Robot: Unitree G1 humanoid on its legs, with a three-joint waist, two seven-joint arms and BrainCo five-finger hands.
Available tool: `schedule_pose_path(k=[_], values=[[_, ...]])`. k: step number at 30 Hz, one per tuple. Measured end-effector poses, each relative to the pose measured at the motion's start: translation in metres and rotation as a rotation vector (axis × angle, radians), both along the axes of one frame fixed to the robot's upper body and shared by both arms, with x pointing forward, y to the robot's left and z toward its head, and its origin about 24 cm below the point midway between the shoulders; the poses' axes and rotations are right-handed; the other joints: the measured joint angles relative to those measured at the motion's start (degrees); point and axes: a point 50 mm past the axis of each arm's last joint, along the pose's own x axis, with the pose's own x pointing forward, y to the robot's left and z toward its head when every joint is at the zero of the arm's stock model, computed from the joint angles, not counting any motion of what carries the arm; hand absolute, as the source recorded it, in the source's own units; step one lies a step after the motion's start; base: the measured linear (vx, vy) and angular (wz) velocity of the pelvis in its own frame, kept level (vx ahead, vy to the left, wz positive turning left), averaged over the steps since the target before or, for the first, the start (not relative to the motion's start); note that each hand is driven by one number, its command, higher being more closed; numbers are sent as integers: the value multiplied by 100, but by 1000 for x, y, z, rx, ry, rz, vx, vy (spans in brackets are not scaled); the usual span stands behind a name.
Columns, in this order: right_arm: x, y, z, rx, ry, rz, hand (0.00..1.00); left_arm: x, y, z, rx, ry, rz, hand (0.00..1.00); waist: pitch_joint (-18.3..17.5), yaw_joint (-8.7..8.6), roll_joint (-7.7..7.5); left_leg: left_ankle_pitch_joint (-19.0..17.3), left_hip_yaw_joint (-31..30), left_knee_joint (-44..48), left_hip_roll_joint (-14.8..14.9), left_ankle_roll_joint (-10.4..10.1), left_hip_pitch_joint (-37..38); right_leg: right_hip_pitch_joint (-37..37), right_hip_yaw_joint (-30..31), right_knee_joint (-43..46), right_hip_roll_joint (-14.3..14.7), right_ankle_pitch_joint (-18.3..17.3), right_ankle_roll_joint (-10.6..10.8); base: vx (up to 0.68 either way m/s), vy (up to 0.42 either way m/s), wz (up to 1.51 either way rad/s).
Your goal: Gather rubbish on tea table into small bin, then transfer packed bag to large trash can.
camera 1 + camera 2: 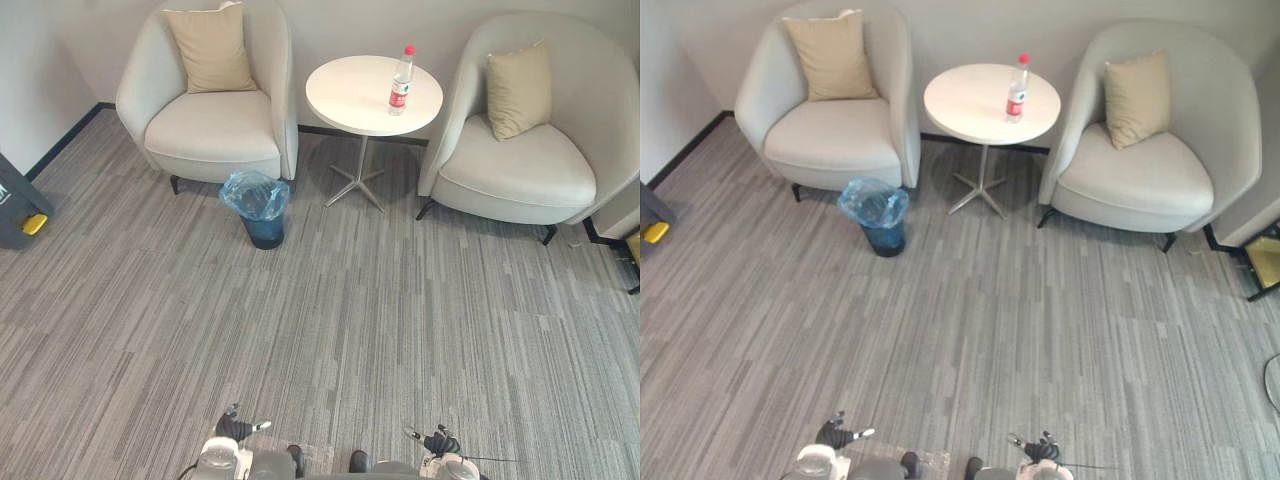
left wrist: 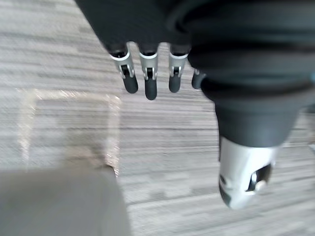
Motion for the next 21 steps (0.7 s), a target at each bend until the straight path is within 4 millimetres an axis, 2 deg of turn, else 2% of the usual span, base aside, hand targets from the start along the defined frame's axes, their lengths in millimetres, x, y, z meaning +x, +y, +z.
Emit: schedule_pose_path(k=[1,2,3,4,6,7,8,9,10,11,12,13,14,15,16,17,18,19,21], values=[[4,-2,3,-5,-28,-9,0,2,-3,2,-24,-22,42,0,74,50,142,36,171,1066,280,50,-393,176,101,81,130,-147,-115,87,-2,-17],[3,-2,3,-7,-29,-12,0,2,-4,2,-29,-26,49,0,92,53,128,-58,224,1272,345,80,-505,200,119,97,141,-176,-117,139,42,-24],[3,-4,4,-11,-32,-19,0,3,-8,2,-43,-32,59,0,100,57,166,-319,314,1277,404,118,-669,270,237,150,123,-268,-153,189,64,-31],[5,-4,4,-13,-33,-20,0,4,-11,2,-51,-35,59,0,108,62,166,-395,398,1049,396,178,-753,289,339,177,68,-323,-144,233,94,-51],[7,-4,5,-16,-38,-21,0,5,-15,2,-61,-37,53,0,108,79,165,-350,390,298,284,200,-868,287,492,188,-75,-418,-64,232,118,-56],[7,-5,5,-20,-37,-21,0,6,-18,2,-65,-36,41,0,104,85,172,-67,356,-651,183,142,-863,294,667,194,-183,-529,50,302,192,-68],[6,-8,4,-29,-27,-20,0,6,-20,2,-68,-35,30,0,91,104,207,485,233,-1261,141,115,-739,296,868,197,-232,-649,172,426,268,-84],[4,-7,3,-27,-8,-15,0,6,-19,1,-64,-30,29,0,35,147,132,441,358,-1301,11,272,-652,302,1033,203,-364,-727,201,481,263,-69],[4,-1,2,-15,-5,-6,0,6,-15,1,-55,-30,31,0,-31,131,0,209,410,-1221,-130,333,-705,228,1178,310,-493,-752,177,445,204,-52],[3,2,1,-10,-2,-4,0,6,-14,2,-52,-32,33,0,-59,140,-39,66,469,-1116,-153,381,-759,56,1257,630,-534,-801,259,551,200,-43],[3,2,2,-8,-9,1,0,8,-12,3,-51,-37,36,0,-68,162,-86,-75,639,-1074,-152,422,-659,-288,1409,1408,-585,-876,370,377,137,-36],[3,2,2,-8,-7,2,0,8,-12,3,-51,-36,37,0,-67,174,-89,-101,692,-1076,-149,471,-577,-372,1467,1677,-585,-872,380,473,153,-52],[2,2,1,-11,-3,10,0,5,-11,1,-52,-21,44,0,-71,203,-113,-225,872,-1107,-140,603,-217,-672,1581,2623,-615,-740,710,390,87,-63],[4,3,2,-19,-7,39,0,2,-11,0,-51,-12,49,0,-70,224,-126,-341,987,-1204,-142,672,174,-1001,1634,3754,-633,-466,1280,476,102,-64],[5,2,3,-24,-14,45,0,1,-11,0,-51,-9,46,0,-69,220,-126,-380,999,-1233,-143,698,325,-1169,1631,4234,-626,-408,1393,528,69,-52],[8,1,6,-29,-40,47,0,0,-15,-1,-55,0,27,0,-55,199,-104,-442,985,-1383,-141,695,759,-1598,1400,5354,-648,-441,1311,489,26,-32],[9,0,9,-35,-58,46,0,0,-20,-1,-63,2,16,0,-46,166,-80,-446,938,-1605,-126,698,1154,-1939,954,5901,-764,-558,1076,487,2,-25],[10,0,10,-38,-65,49,0,0,-21,-2,-68,2,17,0,-43,137,-66,-446,916,-1683,-103,698,1289,-2066,777,5991,-803,-611,974,418,-55,-9],[13,0,12,-46,-85,55,0,4,-26,-1,-83,-5,20,0,-7,69,-46,-446,858,-1951,51,698,1819,-2568,187,5772,-859,-833,589,434,-118,1]])
